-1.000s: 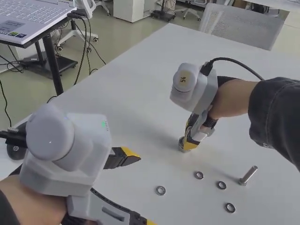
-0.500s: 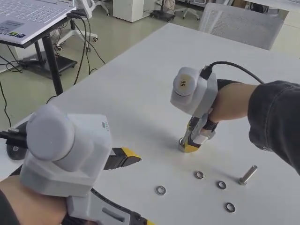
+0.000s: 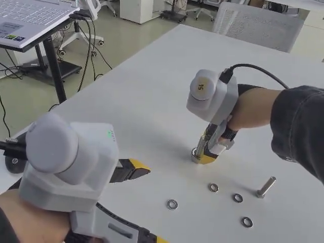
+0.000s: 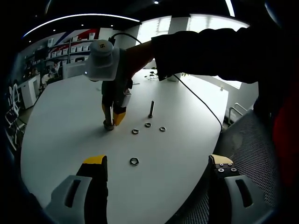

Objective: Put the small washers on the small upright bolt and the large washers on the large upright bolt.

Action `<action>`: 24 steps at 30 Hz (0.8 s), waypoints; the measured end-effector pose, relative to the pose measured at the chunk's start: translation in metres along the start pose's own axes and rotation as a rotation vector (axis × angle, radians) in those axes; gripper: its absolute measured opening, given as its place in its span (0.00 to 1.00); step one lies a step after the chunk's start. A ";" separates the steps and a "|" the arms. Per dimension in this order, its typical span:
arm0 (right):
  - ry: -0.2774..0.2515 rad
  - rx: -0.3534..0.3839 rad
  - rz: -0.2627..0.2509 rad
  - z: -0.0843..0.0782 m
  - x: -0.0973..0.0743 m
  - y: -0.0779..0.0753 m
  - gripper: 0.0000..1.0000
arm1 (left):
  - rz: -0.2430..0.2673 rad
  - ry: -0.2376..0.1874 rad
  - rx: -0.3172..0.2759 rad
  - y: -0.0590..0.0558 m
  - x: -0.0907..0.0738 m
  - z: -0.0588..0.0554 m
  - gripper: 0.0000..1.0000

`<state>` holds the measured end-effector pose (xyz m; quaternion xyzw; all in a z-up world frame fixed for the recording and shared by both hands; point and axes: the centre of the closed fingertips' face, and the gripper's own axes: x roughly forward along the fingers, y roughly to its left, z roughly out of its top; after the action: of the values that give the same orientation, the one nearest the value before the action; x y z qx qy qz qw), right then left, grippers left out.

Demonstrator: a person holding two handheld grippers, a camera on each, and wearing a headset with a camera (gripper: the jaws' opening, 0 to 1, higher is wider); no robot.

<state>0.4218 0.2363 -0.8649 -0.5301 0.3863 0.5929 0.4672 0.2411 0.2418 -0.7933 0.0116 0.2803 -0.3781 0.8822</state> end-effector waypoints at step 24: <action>-0.049 0.109 -0.053 -0.032 -0.029 0.012 0.30 | -0.001 0.013 0.018 -0.002 0.001 -0.001 0.89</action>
<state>0.4189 0.1984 -0.8409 -0.4992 0.3923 0.5712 0.5201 0.2397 0.2398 -0.7936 0.0218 0.2825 -0.3812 0.8800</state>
